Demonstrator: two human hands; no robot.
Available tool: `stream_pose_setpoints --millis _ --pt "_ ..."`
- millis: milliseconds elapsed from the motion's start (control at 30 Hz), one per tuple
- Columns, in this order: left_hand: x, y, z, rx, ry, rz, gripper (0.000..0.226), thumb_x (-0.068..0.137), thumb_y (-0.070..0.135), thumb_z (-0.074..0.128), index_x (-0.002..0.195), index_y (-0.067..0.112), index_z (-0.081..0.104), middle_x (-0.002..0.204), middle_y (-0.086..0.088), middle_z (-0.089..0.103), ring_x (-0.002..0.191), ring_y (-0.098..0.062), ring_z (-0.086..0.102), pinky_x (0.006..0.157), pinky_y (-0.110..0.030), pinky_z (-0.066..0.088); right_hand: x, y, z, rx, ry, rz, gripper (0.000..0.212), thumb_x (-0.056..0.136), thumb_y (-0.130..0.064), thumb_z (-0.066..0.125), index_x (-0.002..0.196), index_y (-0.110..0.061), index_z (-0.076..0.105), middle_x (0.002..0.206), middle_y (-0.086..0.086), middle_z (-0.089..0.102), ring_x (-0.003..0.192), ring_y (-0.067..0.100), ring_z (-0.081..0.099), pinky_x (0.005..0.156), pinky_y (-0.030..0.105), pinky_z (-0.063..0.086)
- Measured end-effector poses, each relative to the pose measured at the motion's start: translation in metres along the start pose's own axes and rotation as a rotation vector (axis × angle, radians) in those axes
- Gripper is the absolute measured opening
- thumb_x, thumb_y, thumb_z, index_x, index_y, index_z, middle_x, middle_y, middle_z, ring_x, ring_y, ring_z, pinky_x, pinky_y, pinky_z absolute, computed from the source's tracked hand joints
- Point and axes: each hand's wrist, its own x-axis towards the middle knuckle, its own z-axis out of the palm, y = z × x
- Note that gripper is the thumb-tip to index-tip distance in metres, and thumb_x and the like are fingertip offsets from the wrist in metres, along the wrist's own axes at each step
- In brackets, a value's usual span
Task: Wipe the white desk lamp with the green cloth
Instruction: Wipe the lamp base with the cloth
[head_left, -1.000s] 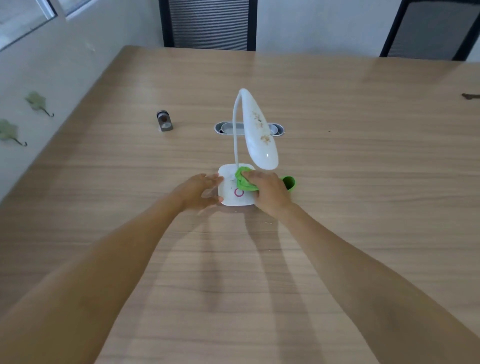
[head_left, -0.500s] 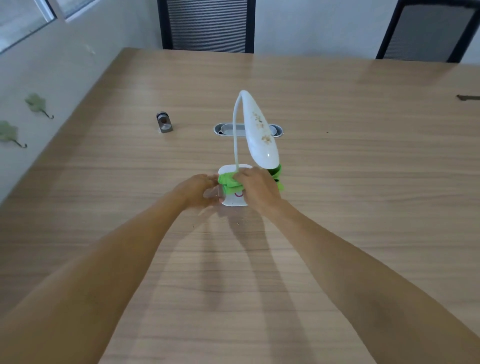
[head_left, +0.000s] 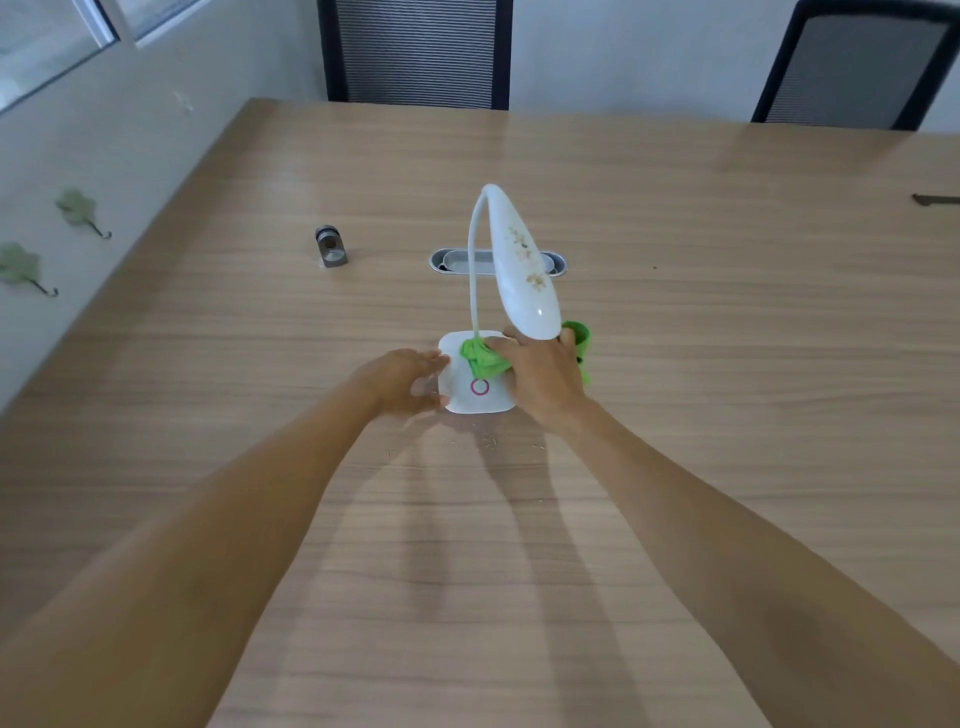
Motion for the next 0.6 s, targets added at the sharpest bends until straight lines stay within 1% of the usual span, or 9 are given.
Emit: stream_pose_setpoints --millis 67,133,167,233,300,367,433,500,600 --pt "0.001 -0.001 -0.001 0.001 -0.009 -0.005 0.074 0.085 0.049 0.057 0.149 0.026 0.027 0.159 0.007 0.025 0.146 -0.019 0.024 0.121 -0.039 0.023 0.003 -0.001 0.008 -0.008 -0.070 -0.019 0.047 0.085 -0.007 0.049 0.126 -0.030 0.055 0.118 0.006 0.063 0.109 0.033 0.050 0.090 0.042 0.032" --pt "0.003 -0.002 0.000 0.007 -0.022 -0.009 0.075 0.085 0.051 0.057 0.149 0.026 0.027 0.159 0.007 0.025 0.147 -0.018 0.023 0.121 -0.040 0.023 -0.009 -0.005 0.012 -0.002 -0.116 -0.045 0.051 0.078 -0.006 0.053 0.124 -0.028 0.056 0.114 0.007 0.062 0.105 0.035 0.051 0.088 0.043 0.035" --pt "0.003 -0.002 0.000 0.011 -0.027 -0.014 0.076 0.084 0.051 0.056 0.149 0.026 0.026 0.160 0.007 0.024 0.147 -0.018 0.022 0.121 -0.040 0.023 -0.019 -0.008 0.013 -0.008 -0.122 -0.072 0.052 0.073 -0.005 0.058 0.120 -0.026 0.059 0.111 0.008 0.063 0.101 0.035 0.053 0.084 0.043 0.037" --pt "0.004 -0.003 0.001 0.021 -0.034 -0.019 0.078 0.084 0.053 0.056 0.150 0.025 0.024 0.160 0.007 0.023 0.148 -0.018 0.021 0.121 -0.041 0.023 -0.045 -0.010 0.016 -0.020 -0.082 -0.173 0.052 0.058 -0.003 0.069 0.106 -0.023 0.067 0.096 0.006 0.068 0.083 0.035 0.060 0.071 0.041 0.043" --pt "0.005 -0.003 0.002 0.029 -0.035 -0.013 0.078 0.084 0.052 0.056 0.150 0.024 0.024 0.160 0.006 0.023 0.148 -0.018 0.022 0.121 -0.040 0.023 -0.064 -0.008 0.013 -0.033 -0.073 -0.252 0.051 0.050 -0.003 0.073 0.097 -0.024 0.071 0.085 0.003 0.069 0.073 0.033 0.062 0.061 0.038 0.043" --pt "0.006 -0.002 0.001 0.032 -0.027 -0.013 0.077 0.085 0.050 0.057 0.150 0.023 0.025 0.160 0.006 0.024 0.148 -0.019 0.022 0.121 -0.040 0.023 -0.060 -0.002 0.005 -0.007 -0.027 -0.210 0.051 0.058 -0.001 0.068 0.104 -0.024 0.069 0.090 0.006 0.067 0.082 0.034 0.060 0.067 0.040 0.038" --pt "0.007 -0.002 0.000 0.050 -0.025 -0.014 0.077 0.085 0.050 0.057 0.150 0.024 0.026 0.160 0.006 0.024 0.147 -0.019 0.023 0.120 -0.041 0.024 -0.041 0.001 -0.005 0.010 -0.012 -0.065 0.048 0.072 -0.003 0.059 0.117 -0.022 0.062 0.105 0.010 0.063 0.096 0.034 0.055 0.079 0.042 0.031" --pt "0.006 0.000 -0.001 0.070 -0.033 -0.014 0.076 0.085 0.049 0.057 0.150 0.024 0.025 0.160 0.006 0.024 0.147 -0.019 0.024 0.120 -0.041 0.025 -0.019 0.007 -0.007 -0.019 0.000 0.040 0.045 0.079 -0.007 0.053 0.121 -0.023 0.058 0.109 0.011 0.061 0.099 0.034 0.052 0.082 0.041 0.028" --pt "0.006 0.001 -0.001 0.065 -0.030 -0.017 0.075 0.085 0.049 0.057 0.150 0.025 0.025 0.160 0.008 0.024 0.146 -0.020 0.025 0.120 -0.040 0.025 -0.008 0.003 0.002 -0.033 -0.097 0.087 0.043 0.082 -0.011 0.050 0.122 -0.024 0.057 0.110 0.011 0.061 0.100 0.035 0.053 0.089 0.043 0.030"
